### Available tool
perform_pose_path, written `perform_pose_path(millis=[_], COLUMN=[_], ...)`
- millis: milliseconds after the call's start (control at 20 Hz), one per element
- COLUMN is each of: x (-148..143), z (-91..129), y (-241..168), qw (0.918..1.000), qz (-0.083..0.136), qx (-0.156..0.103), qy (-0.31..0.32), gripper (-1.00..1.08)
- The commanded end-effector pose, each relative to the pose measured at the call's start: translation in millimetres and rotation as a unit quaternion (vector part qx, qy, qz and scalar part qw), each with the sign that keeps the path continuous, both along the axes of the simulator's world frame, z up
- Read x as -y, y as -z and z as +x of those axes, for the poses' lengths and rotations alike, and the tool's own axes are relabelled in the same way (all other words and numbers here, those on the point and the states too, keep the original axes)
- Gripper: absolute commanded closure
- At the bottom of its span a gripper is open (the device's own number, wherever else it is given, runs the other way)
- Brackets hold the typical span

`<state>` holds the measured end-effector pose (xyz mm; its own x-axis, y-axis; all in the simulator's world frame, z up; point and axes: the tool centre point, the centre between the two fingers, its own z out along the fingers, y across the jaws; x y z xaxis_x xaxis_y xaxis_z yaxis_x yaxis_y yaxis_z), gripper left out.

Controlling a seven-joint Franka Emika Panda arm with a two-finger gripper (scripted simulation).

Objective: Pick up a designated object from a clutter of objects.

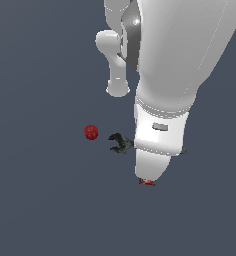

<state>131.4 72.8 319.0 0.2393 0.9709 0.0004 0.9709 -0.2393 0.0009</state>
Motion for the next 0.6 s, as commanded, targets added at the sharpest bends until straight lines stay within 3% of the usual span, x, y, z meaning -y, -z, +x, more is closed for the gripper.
perform_pose_path(millis=[0,550], x=[-9,-22], z=[0,2], y=[-15,-38], qw=[1.0,1.0], qz=[0.0,0.0], qx=[-0.001,-0.001], qy=[0.001,0.002], gripper=[1.08,1.08])
